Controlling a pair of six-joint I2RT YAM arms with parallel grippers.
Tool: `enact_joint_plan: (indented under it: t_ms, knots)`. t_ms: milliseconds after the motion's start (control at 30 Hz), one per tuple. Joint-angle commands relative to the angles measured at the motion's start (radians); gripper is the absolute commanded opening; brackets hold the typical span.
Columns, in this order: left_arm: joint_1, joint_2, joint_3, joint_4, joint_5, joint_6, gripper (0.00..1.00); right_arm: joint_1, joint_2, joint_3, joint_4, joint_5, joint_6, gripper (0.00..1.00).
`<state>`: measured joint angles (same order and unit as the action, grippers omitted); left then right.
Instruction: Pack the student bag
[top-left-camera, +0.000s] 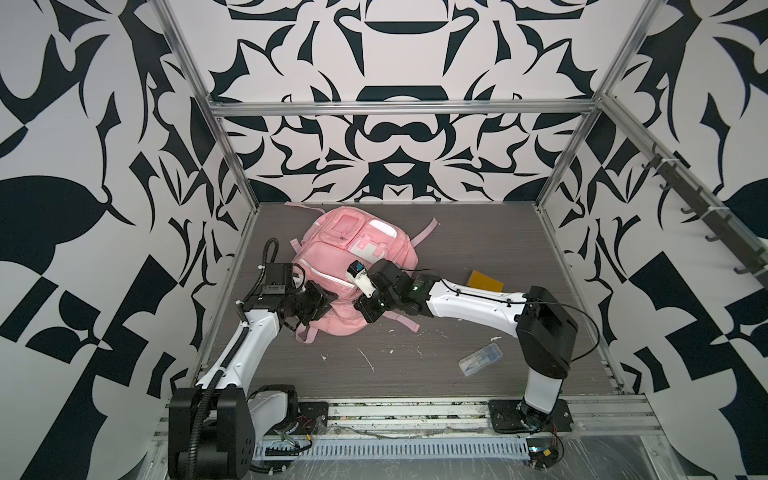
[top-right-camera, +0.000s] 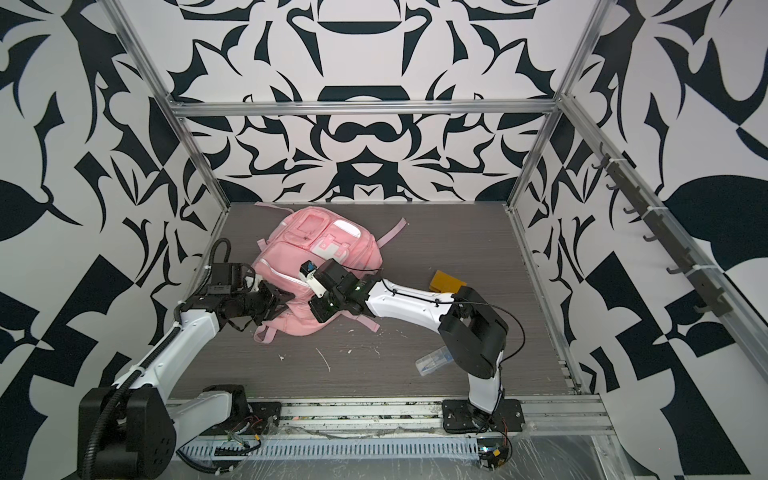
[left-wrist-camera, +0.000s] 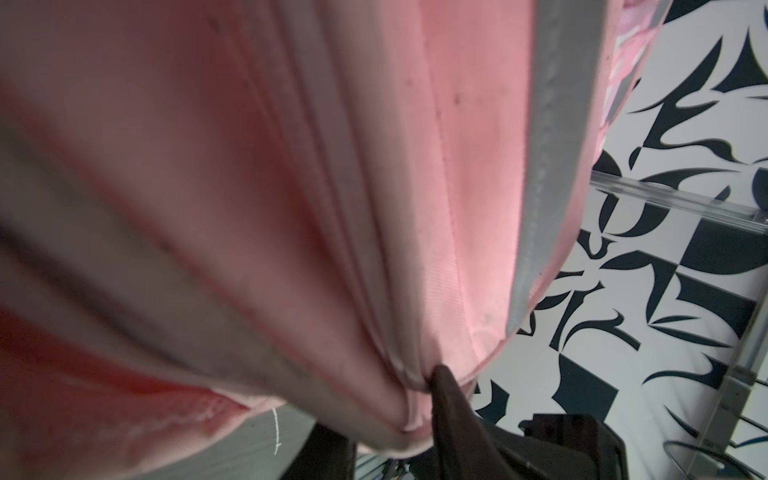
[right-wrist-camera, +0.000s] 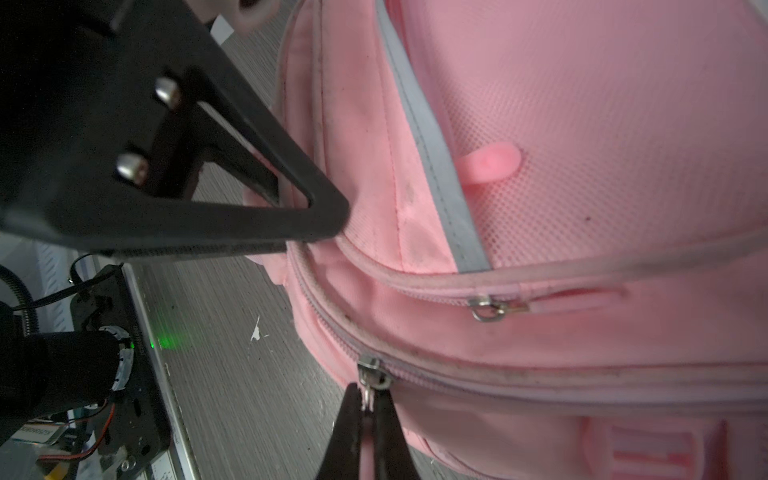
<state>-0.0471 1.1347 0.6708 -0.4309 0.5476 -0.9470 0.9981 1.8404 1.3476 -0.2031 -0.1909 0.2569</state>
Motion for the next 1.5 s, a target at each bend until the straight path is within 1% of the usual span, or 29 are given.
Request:
enact_joint_plan:
  t_ms: [0, 167, 333, 567, 767, 967, 1100, 1467]
  knots:
    - [-0.002, 0.004, 0.007, 0.041, -0.008, 0.005, 0.2, 0.007, -0.08, -0.004, 0.098, 0.009, 0.014, 0.0]
    - [-0.002, -0.008, 0.0, 0.035, -0.016, 0.011, 0.1, -0.009, -0.118, -0.056, 0.086, 0.049, 0.021, 0.0]
    - [-0.002, -0.011, 0.001, 0.036, -0.018, 0.011, 0.0, -0.066, -0.179, -0.13, 0.069, 0.082, 0.024, 0.0]
    - [-0.002, -0.017, -0.003, 0.026, -0.021, 0.025, 0.0, -0.161, -0.186, -0.104, -0.012, 0.106, -0.015, 0.0]
    - [-0.002, -0.035, -0.016, 0.012, -0.03, 0.032, 0.0, -0.227, -0.194, -0.123, -0.018, 0.113, -0.03, 0.0]
    - [-0.002, -0.034, -0.007, 0.004, -0.031, 0.04, 0.0, -0.259, -0.179, -0.12, -0.018, 0.126, -0.05, 0.0]
    - [-0.002, -0.032, 0.004, -0.014, -0.032, 0.05, 0.0, -0.281, -0.158, -0.1, -0.041, 0.162, -0.041, 0.0]
    - [-0.002, -0.044, -0.005, -0.013, -0.025, 0.056, 0.0, -0.289, -0.129, -0.068, -0.047, 0.139, -0.039, 0.0]
